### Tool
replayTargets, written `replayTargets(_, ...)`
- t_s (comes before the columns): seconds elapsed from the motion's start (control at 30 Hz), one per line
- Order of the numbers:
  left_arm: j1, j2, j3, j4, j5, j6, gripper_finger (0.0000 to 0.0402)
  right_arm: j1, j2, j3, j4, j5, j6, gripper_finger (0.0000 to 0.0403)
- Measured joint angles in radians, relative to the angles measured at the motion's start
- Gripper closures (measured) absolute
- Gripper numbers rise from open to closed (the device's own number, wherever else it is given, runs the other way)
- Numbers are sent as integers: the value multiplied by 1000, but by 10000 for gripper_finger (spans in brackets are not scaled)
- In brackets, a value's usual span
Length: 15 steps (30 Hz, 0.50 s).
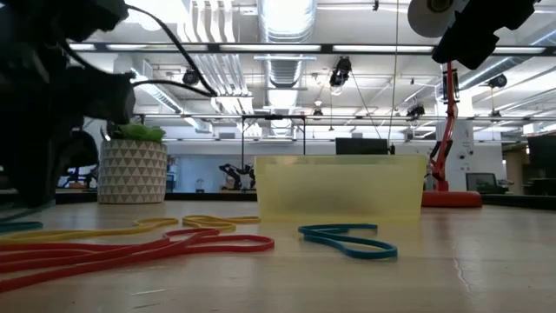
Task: Pick and place rubber bands into bin
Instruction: Put the blue rubber band into the bin
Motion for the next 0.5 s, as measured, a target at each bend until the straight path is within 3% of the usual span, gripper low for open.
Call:
replayTargets(0.17,0,-59,31,11,-42,2,394,-1,0,0,3,0,0,335)
replayTargets(0.5,37,-132,121,95,-239,147,394,-2,0,0,17,60,-7,335)
